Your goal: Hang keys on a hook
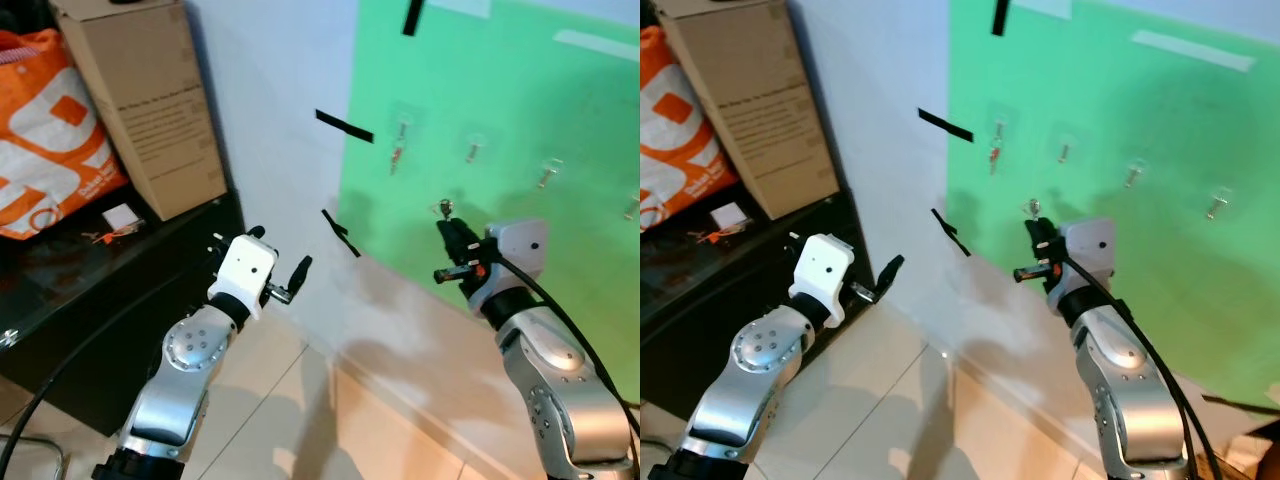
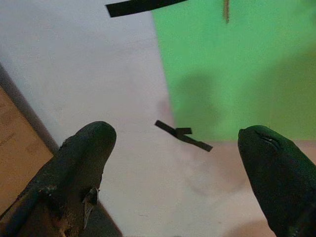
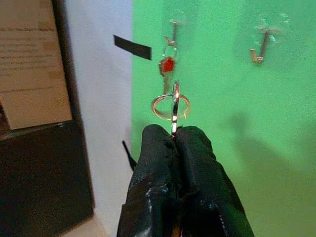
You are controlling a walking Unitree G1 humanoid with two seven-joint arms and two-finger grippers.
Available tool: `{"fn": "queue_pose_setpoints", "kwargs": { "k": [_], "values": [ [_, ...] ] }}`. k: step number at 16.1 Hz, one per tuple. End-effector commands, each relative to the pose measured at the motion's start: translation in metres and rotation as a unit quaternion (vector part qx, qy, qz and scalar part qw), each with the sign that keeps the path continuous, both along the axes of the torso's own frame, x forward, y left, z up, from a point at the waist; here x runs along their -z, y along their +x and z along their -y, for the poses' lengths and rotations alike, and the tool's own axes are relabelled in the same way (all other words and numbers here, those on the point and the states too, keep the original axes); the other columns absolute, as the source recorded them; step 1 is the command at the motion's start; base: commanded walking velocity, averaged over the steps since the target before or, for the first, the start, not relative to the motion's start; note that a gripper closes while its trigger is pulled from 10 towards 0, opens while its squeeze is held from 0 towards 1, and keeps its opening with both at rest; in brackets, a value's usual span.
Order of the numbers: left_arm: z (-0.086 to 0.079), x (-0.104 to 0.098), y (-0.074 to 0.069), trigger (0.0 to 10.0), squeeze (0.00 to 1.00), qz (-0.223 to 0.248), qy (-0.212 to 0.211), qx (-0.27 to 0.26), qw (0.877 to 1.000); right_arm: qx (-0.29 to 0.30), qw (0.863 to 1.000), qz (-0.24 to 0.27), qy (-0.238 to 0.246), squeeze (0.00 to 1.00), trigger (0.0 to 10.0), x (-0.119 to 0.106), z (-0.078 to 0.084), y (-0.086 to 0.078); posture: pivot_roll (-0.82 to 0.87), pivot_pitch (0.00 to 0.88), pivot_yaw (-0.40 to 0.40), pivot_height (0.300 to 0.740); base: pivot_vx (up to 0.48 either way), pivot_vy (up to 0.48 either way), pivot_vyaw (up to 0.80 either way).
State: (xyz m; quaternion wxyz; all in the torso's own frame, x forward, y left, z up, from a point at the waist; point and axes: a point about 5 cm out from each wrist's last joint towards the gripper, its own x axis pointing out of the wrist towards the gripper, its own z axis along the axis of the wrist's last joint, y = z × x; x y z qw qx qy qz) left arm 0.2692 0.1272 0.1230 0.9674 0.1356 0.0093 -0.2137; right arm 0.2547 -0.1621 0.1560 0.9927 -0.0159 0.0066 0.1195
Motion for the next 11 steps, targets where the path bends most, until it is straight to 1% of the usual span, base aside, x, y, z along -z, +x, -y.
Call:
{"fn": "queue_pose_setpoints", "kwargs": {
  "k": [1,11],
  "values": [
    [0.0016,-0.004,0.0001,10.0,0.0,0.006,-0.003,0.007,1.0,-0.002,1.0,0.013,-0.001,0.0,10.0,-0.0044,0.0007,-0.0012,-0.05,0.0,0.003,0.74,0.274,0.0,0.0],
    [0.0031,-0.0043,-0.0005,10.0,0.0,0.006,-0.005,0.014,1.0,-0.001,1.0,0.015,0.003,0.0,10.0,-0.0042,0.001,-0.002,-0.05,0.0,0.002,0.74,0.28,0.0,0.0]
  ]
}}
